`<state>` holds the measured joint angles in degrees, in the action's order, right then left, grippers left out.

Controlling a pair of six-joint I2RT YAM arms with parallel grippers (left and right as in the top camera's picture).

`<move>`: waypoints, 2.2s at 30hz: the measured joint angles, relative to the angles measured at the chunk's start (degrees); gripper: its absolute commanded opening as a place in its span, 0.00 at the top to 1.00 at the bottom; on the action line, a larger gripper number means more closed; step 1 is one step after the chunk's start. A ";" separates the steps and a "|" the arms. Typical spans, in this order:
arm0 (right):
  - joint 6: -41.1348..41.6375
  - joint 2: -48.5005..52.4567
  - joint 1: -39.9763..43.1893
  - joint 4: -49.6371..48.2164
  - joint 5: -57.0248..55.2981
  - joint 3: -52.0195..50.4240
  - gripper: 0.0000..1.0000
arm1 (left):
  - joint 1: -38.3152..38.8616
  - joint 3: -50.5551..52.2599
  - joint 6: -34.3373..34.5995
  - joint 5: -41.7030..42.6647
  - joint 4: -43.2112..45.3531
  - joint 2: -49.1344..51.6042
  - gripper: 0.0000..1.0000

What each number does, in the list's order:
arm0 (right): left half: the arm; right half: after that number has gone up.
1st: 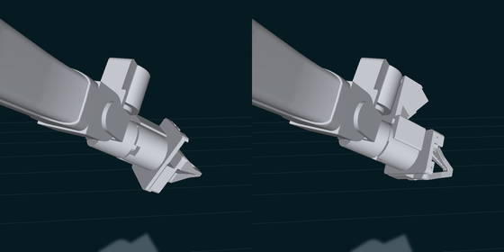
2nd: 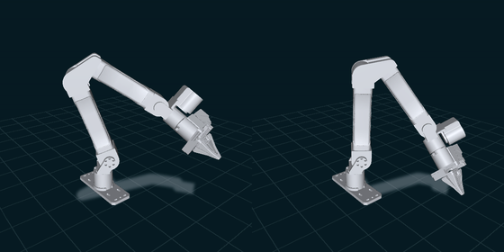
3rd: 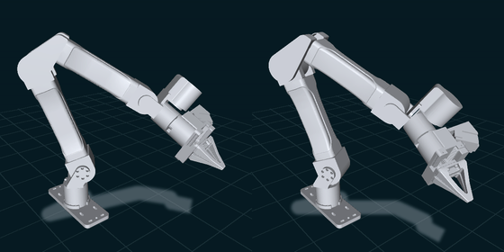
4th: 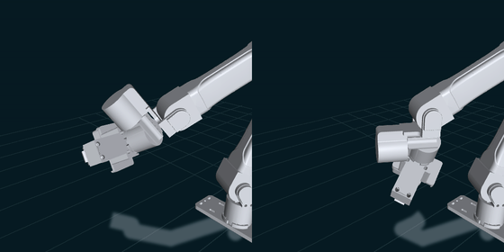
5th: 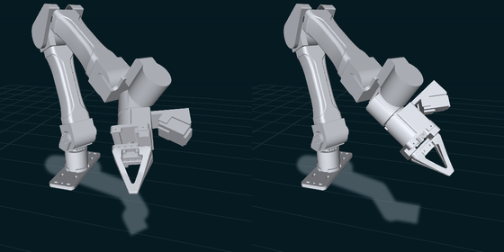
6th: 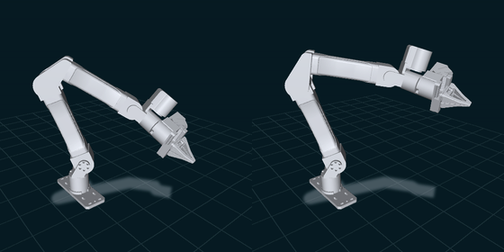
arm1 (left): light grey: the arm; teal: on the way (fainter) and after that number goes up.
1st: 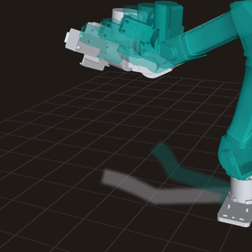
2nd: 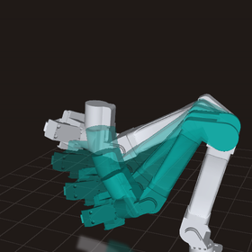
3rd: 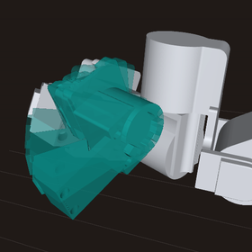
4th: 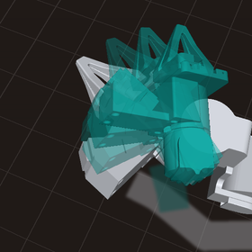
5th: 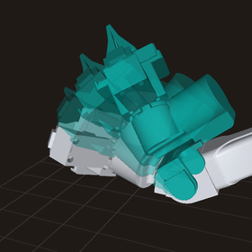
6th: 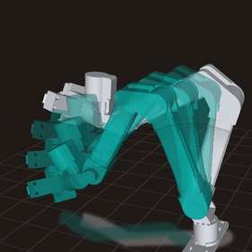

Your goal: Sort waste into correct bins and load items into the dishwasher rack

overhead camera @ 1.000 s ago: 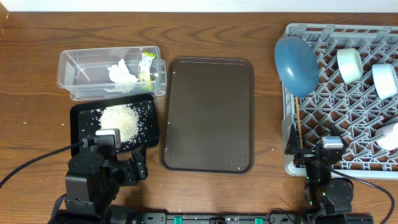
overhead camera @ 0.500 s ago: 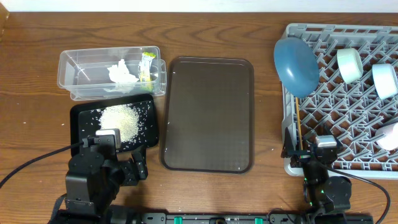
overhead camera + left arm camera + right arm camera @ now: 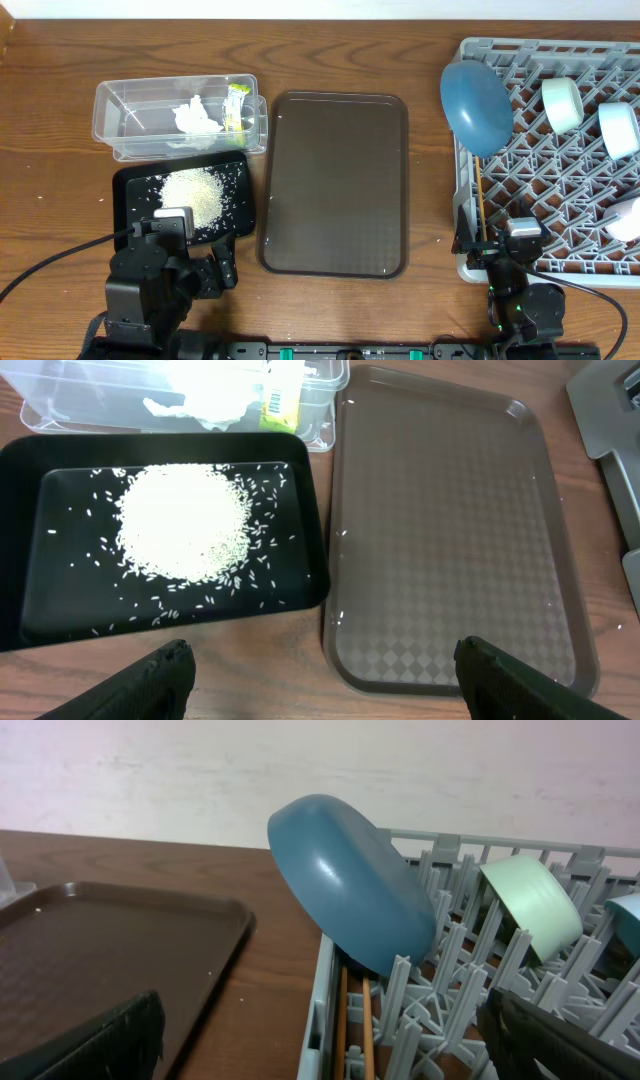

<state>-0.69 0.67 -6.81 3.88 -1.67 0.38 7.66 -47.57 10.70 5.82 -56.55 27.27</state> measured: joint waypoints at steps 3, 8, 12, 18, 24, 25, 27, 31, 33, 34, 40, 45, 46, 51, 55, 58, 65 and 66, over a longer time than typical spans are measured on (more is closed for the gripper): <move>0.00 0.00 0.00 0.00 0.00 0.00 0.01 | 0.00 0.00 0.00 0.00 0.00 0.00 0.14; 0.00 0.00 0.00 0.00 0.00 0.00 0.01 | 0.00 0.00 0.00 0.00 0.00 0.00 0.14; 0.00 0.00 0.00 0.00 0.00 0.00 0.01 | 0.00 0.00 0.00 0.00 0.00 0.00 0.14; 0.00 0.00 0.02 0.00 0.02 0.00 0.01 | -0.48 0.39 -0.28 -1.79 0.04 -1.25 0.14; 0.00 0.00 0.02 0.04 0.20 0.00 0.01 | -1.84 8.13 -0.31 -3.72 3.15 -7.72 0.14; 0.00 0.00 0.00 0.07 0.22 0.00 0.01 | -1.86 10.80 -0.31 -3.89 5.46 -9.75 0.14; 0.00 0.00 0.00 0.00 0.24 0.00 0.01 | -1.97 15.37 -0.31 -4.13 9.86 -13.09 0.14; 0.00 0.00 0.00 0.07 0.35 0.00 0.01 | -3.19 25.94 -0.26 -4.52 22.86 -20.44 0.14; 0.00 0.00 0.02 0.09 0.39 0.00 0.01 | -4.02 30.53 -0.24 -4.52 28.96 -23.15 0.14; 0.00 0.00 0.00 0.09 0.39 0.00 0.01 | -4.28 32.17 -0.22 -4.52 30.99 -24.09 0.14; 0.00 0.00 0.00 0.09 0.42 0.00 0.01 | -4.94 41.33 -0.17 -4.50 46.05 -26.45 0.14; 0.00 0.00 0.00 0.09 0.42 0.00 0.01 | -4.94 45.70 -2.78 -2.91 54.47 -26.69 0.14; 0.00 0.00 0.00 0.07 0.42 0.00 0.01 | -4.96 46.18 -3.13 -2.80 54.36 -26.69 0.14; 0.00 0.00 0.02 0.07 0.42 0.00 0.01 | -4.96 46.18 -3.93 -2.56 54.45 -26.64 0.14; 0.00 0.00 0.00 0.09 0.44 0.00 0.01 | -4.96 46.18 -4.48 -2.56 54.45 -26.64 0.14; 0.00 0.00 0.02 0.09 0.42 0.00 0.01 | -4.96 46.18 -4.59 -2.54 54.45 -26.64 0.14; 0.00 0.00 0.00 0.09 0.44 0.00 0.01 | -4.96 46.18 -4.61 -2.56 54.45 -26.64 0.14; 0.00 0.00 0.00 0.09 0.42 0.00 0.01 | -4.96 46.18 -4.61 -2.54 54.45 -26.64 0.14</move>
<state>-0.69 0.67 -6.81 3.97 -1.26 0.38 2.70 -1.39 6.09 3.29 -2.11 0.62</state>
